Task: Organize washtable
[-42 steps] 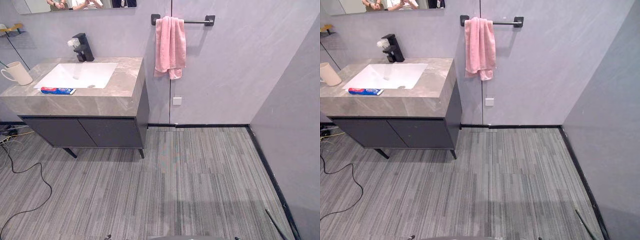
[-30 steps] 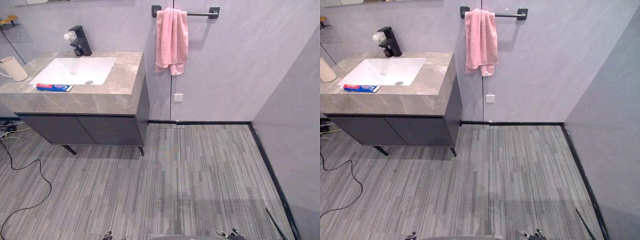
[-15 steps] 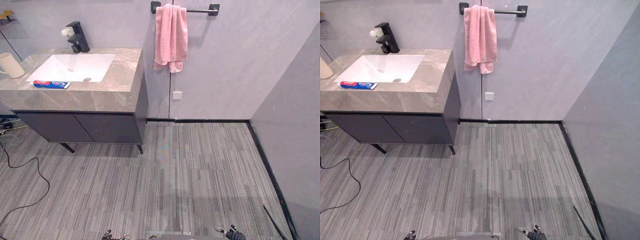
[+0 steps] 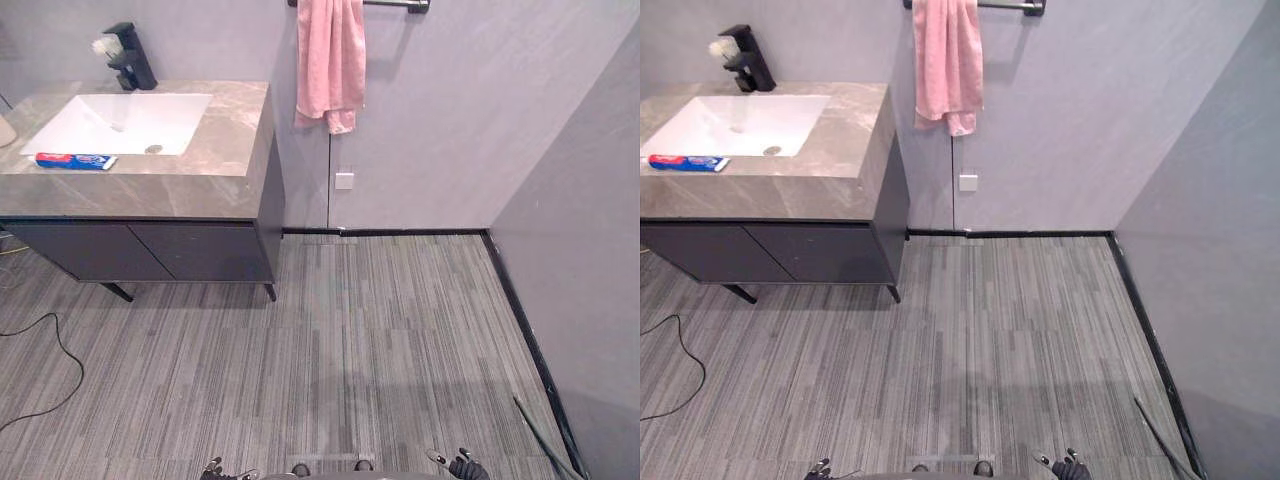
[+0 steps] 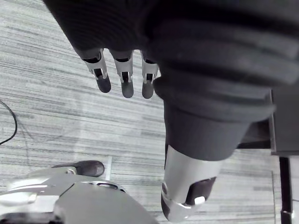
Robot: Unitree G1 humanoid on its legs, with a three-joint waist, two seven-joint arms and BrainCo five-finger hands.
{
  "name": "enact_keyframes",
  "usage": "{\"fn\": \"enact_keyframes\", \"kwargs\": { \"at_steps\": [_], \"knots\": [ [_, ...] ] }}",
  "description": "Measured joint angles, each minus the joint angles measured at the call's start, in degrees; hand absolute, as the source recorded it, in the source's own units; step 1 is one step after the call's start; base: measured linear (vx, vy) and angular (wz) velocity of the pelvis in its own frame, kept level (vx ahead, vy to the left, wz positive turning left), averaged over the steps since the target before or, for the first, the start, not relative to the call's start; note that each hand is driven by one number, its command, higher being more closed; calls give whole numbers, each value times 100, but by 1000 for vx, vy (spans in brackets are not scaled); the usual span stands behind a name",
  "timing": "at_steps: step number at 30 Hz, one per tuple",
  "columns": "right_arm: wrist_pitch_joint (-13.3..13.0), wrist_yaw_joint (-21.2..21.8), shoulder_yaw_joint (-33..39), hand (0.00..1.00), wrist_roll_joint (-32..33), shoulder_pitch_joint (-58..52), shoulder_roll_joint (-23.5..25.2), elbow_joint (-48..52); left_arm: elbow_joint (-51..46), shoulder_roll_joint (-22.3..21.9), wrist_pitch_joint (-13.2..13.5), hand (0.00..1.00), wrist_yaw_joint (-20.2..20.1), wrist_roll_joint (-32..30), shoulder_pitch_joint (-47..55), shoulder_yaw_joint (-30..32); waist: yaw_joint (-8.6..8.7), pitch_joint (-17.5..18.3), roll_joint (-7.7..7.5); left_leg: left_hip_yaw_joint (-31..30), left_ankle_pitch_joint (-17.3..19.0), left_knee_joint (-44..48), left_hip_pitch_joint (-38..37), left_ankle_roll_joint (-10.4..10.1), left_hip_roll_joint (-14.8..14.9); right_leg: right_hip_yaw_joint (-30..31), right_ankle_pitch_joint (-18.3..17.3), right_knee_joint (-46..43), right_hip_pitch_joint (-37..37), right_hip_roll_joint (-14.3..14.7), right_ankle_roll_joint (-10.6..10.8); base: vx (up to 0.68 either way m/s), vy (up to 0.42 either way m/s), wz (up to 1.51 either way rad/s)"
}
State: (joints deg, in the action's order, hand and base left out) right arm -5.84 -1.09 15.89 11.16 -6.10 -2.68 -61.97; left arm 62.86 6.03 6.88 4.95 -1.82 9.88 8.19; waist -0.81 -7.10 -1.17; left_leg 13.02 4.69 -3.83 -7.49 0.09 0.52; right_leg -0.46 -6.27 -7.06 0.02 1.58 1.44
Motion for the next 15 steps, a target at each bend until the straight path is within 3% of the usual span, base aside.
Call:
{"fn": "enact_keyframes", "kwargs": {
  "at_steps": [3, 5, 9, 10, 12, 13, 14, 15],
  "knots": [
    [-15, 2, -19, 0, 15, 25, 37, 151, -10, 100, 1, 0, 10, -9, -97, -310, -13, -101, -28, 145, 207, 301, -29, 78, -39, -148, -377, -1370, -548, -147, 266, 31, 23, -20],
    [-51, 0, -21, 0, 56, 53, 64, 291, -13, 113, -3, 0, 9, -57, -193, -429, 40, -163, 27, 173, 287, 260, -222, 172, -60, -567, -513, -2491, -1028, -342, 236, 95, 68, -9],
    [-64, 5, -118, 0, 82, 139, 93, 312, -29, 137, -4, 0, 9, -112, -217, -428, 42, -222, 41, 198, 599, 290, -569, 76, 3, -1177, -854, -2911, -1390, -690, 250, 179, 52, -11],
    [-89, 9, -145, 0, 85, 197, 112, 313, -30, 143, -3, 0, 9, -111, -247, -437, 145, -224, 44, 199, 644, 306, -589, 14, 115, -1312, -850, -2650, -1548, -682, 246, 333, -41, 14],
    [-149, 9, -183, 0, 118, 313, 108, 329, -29, 146, -5, 0, 12, -113, -337, -524, 219, -273, 112, 185, 728, 308, -649, -120, 347, -1403, -679, -2054, -1806, -561, 108, 383, -95, 15],
    [-159, 5, -270, 0, 128, 347, 94, 353, -31, 150, -4, 0, 8, -113, -392, -576, 282, -298, 146, 157, 778, 316, -704, -222, 489, -1355, -302, -1468, -1902, -427, 93, 454, -154, 19],
    [-160, 7, -345, 0, 125, 319, 116, 380, -32, 228, 2, 0, 2, -117, -382, -628, 311, -302, 47, 100, 834, 373, -812, -353, 491, -1236, 220, -885, -1827, -386, 52, 482, -184, 23],
    [-160, 9, -345, 0, 121, 298, 124, 378, -29, 241, 3, 0, 6, -115, -385, -622, 308, -305, 15, 82, 908, 449, -864, -468, 502, -1212, 684, -892, -1794, -397, -80, 516, -210, 12]
  ]
}}
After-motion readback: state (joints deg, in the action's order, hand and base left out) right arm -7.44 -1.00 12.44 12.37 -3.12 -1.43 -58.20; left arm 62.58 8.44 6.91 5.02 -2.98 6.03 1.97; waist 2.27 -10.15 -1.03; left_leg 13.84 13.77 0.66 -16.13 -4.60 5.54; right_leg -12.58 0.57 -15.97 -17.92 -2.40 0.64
